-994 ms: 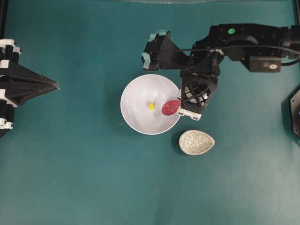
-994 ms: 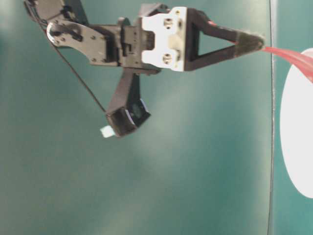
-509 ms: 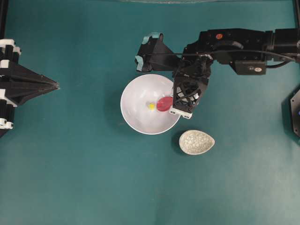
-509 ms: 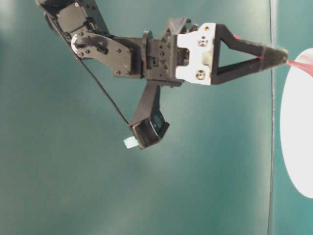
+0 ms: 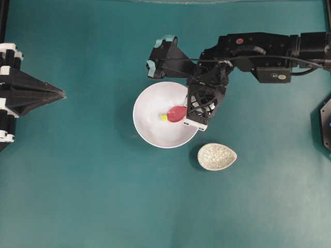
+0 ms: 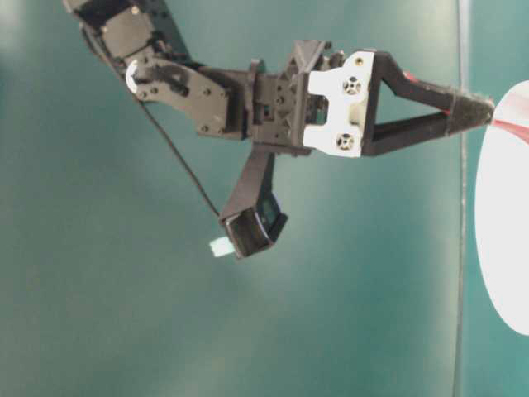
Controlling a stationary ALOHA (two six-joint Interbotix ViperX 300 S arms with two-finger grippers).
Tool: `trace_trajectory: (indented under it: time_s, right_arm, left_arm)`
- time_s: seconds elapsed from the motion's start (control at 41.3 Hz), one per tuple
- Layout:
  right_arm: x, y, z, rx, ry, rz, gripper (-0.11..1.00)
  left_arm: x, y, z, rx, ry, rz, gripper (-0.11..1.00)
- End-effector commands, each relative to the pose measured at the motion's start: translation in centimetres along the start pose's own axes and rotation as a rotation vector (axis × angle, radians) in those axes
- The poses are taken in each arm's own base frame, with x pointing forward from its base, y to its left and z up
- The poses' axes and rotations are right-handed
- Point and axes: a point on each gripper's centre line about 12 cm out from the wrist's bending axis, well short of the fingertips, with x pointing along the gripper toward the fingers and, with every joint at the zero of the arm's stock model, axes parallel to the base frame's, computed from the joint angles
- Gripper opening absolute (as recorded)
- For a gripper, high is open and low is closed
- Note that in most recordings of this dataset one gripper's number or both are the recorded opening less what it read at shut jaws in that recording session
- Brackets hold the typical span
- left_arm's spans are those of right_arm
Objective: Scoop the yellow hexagonal prism block from the bowl with a spoon using the right arm.
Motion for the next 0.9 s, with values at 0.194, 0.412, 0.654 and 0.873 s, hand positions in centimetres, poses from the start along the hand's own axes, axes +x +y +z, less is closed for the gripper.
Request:
trace_trajectory:
  time_s: [0.194,0.412,0.654,0.873]
  right_arm:
    - [-0.5,1.4,0.7,-0.020,-0.051,0.027,0.23]
    - [0.0,1.4,1.1,-0.018,-0.076,0.026,0.21]
    - [0.0,1.4,1.7,-0.010,-0.124,0.031,0.17]
    - [0.0,1.5,1.9,0.001,-0.136,0.045,0.13]
  left_arm:
    - [0.3,0.0,1.1,0.005,-0.031,0.000,0.00]
    - [0.3,0.0,1.2,0.005,-0.032,0.000,0.00]
    - [0.3,0.0,1.2,0.005,-0.034,0.000,0.00]
    - [0.3,0.0,1.2,0.005,-0.034,0.000,0.00]
